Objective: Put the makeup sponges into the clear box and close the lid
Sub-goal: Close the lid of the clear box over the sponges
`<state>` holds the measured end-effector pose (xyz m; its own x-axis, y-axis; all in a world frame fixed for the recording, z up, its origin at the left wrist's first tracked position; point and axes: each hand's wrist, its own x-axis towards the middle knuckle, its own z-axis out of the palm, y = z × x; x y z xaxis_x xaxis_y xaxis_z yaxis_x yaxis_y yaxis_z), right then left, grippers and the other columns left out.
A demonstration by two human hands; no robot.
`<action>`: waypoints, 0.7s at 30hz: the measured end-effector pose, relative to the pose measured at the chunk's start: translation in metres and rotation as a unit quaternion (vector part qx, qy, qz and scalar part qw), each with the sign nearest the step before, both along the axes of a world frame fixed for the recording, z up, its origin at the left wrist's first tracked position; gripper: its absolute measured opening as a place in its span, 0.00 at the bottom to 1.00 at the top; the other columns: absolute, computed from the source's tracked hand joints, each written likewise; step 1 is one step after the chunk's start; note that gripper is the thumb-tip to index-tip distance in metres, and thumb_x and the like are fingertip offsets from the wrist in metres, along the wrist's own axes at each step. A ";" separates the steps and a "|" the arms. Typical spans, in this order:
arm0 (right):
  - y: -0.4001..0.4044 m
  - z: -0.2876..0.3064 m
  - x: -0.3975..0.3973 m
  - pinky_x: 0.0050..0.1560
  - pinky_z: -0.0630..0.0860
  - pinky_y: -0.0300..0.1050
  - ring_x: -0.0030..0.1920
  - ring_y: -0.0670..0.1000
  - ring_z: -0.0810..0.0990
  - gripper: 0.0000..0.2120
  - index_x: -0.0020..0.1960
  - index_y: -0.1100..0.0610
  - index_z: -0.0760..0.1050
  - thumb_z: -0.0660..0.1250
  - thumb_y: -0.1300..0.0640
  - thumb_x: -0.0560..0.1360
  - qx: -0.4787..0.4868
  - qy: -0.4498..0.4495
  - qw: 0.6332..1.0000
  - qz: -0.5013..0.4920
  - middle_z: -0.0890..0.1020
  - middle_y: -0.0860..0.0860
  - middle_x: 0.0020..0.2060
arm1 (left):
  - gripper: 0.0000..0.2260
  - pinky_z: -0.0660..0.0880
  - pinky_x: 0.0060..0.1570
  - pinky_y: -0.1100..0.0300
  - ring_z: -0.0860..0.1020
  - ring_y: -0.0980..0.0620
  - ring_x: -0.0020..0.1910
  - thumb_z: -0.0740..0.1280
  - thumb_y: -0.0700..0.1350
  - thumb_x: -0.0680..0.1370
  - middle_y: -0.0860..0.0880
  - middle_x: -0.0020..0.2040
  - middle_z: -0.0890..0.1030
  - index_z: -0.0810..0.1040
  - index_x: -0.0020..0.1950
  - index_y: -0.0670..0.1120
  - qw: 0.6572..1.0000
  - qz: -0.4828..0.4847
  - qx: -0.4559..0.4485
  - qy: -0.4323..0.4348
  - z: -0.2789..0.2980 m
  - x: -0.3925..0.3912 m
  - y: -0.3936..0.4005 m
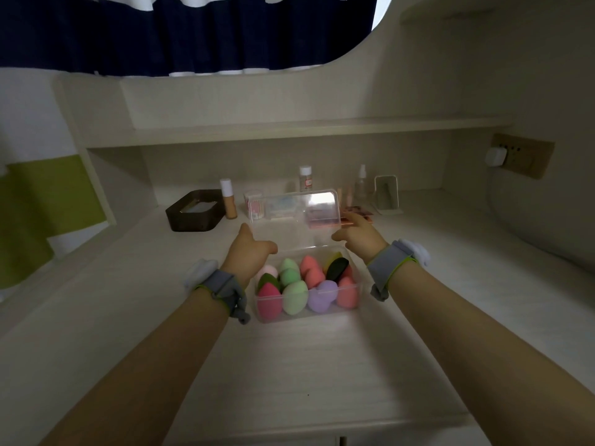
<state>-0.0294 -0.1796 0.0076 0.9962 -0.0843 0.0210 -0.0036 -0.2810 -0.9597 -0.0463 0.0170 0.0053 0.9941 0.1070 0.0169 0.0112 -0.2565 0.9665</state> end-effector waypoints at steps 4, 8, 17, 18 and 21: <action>-0.004 0.001 0.001 0.64 0.69 0.52 0.55 0.54 0.71 0.29 0.70 0.60 0.65 0.65 0.70 0.70 0.006 0.006 1.000 -0.006 0.73 0.54 0.52 | 0.41 0.68 0.68 0.46 0.68 0.40 0.69 0.68 0.40 0.64 0.39 0.72 0.65 0.55 0.73 0.39 0.999 -0.001 -0.033 0.023 0.003 -0.002 0.002; -0.006 0.004 -0.003 0.57 0.70 0.49 0.54 0.53 0.71 0.28 0.69 0.60 0.66 0.65 0.71 0.70 0.011 0.003 1.000 0.001 0.73 0.54 0.51 | 0.38 0.65 0.70 0.45 0.65 0.42 0.70 0.67 0.36 0.70 0.42 0.74 0.63 0.50 0.75 0.42 0.998 -0.004 -0.057 0.032 0.003 -0.003 0.003; -0.010 0.012 -0.013 0.34 0.66 0.38 0.49 0.53 0.70 0.27 0.65 0.58 0.73 0.61 0.73 0.69 -0.043 -0.020 0.999 0.010 0.75 0.50 0.44 | 0.34 0.62 0.70 0.51 0.63 0.45 0.72 0.62 0.32 0.74 0.45 0.74 0.61 0.50 0.75 0.43 0.997 -0.013 -0.070 0.012 -0.001 -0.003 0.001; -0.011 0.013 -0.013 0.34 0.66 0.38 0.48 0.53 0.70 0.27 0.65 0.58 0.74 0.60 0.74 0.68 -0.040 -0.020 0.999 0.010 0.74 0.47 0.40 | 0.34 0.62 0.70 0.51 0.63 0.45 0.72 0.62 0.31 0.74 0.45 0.74 0.61 0.50 0.75 0.44 0.997 -0.014 -0.070 0.013 -0.001 -0.003 0.000; -0.014 0.016 -0.016 0.35 0.65 0.38 0.42 0.50 0.71 0.25 0.63 0.59 0.75 0.59 0.74 0.69 -0.031 -0.015 0.999 0.010 0.73 0.43 0.37 | 0.34 0.62 0.70 0.51 0.62 0.44 0.72 0.62 0.31 0.74 0.45 0.74 0.61 0.49 0.76 0.44 0.997 -0.018 -0.070 0.013 -0.001 -0.005 0.000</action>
